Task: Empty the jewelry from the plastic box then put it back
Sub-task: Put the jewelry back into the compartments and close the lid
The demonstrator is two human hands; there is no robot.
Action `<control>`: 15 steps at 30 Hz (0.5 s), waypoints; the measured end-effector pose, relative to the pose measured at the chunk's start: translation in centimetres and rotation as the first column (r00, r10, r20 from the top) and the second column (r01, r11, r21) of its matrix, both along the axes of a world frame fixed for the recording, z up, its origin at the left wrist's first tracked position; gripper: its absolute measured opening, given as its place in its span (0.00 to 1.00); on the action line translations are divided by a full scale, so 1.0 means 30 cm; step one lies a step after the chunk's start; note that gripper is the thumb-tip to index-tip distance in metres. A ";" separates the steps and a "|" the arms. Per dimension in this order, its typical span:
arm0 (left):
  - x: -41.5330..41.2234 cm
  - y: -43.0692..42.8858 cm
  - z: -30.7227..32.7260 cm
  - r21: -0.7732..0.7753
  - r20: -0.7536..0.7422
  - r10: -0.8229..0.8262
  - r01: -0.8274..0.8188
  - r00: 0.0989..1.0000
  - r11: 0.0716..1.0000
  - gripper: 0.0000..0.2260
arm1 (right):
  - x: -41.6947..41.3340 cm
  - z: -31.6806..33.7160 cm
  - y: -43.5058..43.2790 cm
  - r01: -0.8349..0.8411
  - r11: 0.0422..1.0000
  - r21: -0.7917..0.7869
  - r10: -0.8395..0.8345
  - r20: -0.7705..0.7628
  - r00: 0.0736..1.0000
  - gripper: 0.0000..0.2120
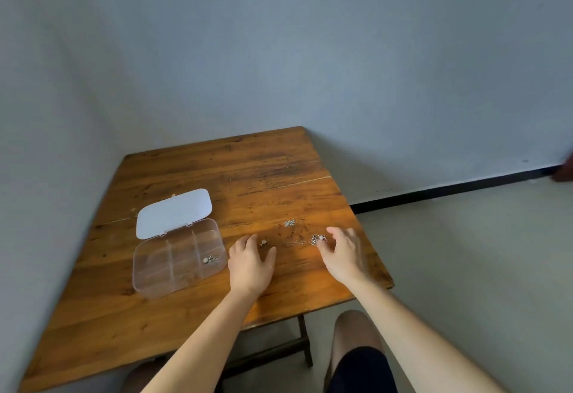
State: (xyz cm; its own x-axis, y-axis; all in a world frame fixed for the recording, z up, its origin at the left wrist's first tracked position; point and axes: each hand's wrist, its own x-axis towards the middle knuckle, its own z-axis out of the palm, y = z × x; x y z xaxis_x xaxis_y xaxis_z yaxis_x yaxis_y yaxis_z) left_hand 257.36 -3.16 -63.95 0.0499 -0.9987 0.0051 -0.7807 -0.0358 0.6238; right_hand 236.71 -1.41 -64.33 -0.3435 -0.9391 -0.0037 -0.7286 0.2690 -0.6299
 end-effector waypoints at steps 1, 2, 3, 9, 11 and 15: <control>-0.011 -0.003 -0.010 0.018 0.042 0.050 -0.051 0.998 0.999 0.28 | -0.008 -0.008 0.006 -0.009 1.000 0.018 0.009 -0.026 1.000 0.24; -0.023 -0.009 -0.018 0.023 0.077 0.086 -0.088 0.993 0.996 0.29 | -0.012 -0.014 0.009 -0.027 0.999 0.032 0.029 -0.053 0.998 0.27; -0.036 -0.014 -0.025 0.021 0.100 0.106 -0.108 0.989 0.994 0.29 | -0.016 -0.019 0.009 -0.047 0.998 0.045 0.051 -0.077 0.996 0.28; -0.083 -0.031 -0.072 -0.053 0.060 0.173 -0.170 0.983 0.984 0.21 | -0.012 -0.033 -0.012 -0.028 0.999 0.026 0.031 -0.113 0.993 0.23; -0.085 -0.036 -0.077 -0.073 0.041 0.176 -0.173 0.983 0.982 0.18 | -0.009 -0.039 -0.018 0.011 1.000 -0.024 -0.014 -0.119 0.993 0.19; -0.081 -0.042 -0.082 -0.095 0.057 0.165 -0.159 0.985 0.983 0.13 | 0.007 -0.062 -0.019 0.003 0.992 -0.129 -0.023 -0.153 0.988 0.12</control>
State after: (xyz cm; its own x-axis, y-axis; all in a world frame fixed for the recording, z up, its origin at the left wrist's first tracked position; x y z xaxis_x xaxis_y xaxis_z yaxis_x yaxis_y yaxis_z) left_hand 254.93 -4.41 -66.41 0.2073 -0.9728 0.1031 -0.8078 -0.1107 0.5790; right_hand 236.92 -1.98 -66.19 -0.3432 -0.9238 0.1699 -0.8161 0.2038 -0.5408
